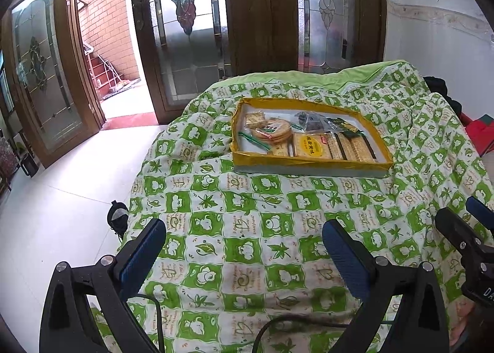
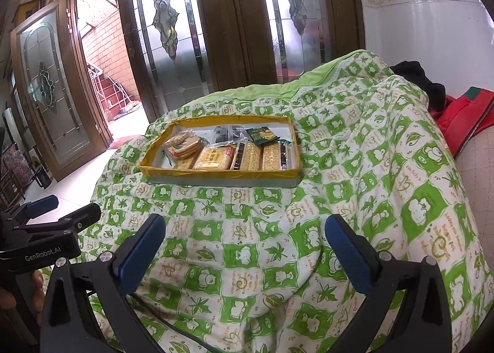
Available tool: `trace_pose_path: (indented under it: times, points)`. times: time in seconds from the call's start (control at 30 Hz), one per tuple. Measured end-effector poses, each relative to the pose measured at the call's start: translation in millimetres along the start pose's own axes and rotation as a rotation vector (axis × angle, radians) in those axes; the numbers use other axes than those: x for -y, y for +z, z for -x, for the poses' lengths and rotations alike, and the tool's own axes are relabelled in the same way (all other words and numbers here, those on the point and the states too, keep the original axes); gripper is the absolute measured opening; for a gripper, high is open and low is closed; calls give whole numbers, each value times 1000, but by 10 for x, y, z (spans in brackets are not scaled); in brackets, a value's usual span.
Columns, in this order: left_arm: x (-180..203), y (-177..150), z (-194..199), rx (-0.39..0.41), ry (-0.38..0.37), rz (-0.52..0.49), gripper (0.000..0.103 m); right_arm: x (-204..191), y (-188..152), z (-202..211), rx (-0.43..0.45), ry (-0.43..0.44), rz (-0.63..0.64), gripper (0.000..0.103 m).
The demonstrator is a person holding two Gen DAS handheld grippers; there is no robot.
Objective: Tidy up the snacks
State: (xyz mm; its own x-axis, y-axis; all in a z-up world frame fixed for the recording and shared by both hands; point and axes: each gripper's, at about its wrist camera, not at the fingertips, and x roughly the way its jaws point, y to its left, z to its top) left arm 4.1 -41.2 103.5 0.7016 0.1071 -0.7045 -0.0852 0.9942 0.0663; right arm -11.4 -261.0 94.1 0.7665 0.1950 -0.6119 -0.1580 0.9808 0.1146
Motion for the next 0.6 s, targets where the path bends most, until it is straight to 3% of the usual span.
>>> trace_pose_path:
  times: [0.23,0.6]
  points:
    - [0,40,73,20,-12,8,102,-59,6,101,38,9,17,103]
    - [-39,-6,47,19,-15,19,102,-121,-38,27,-7,1,31,103]
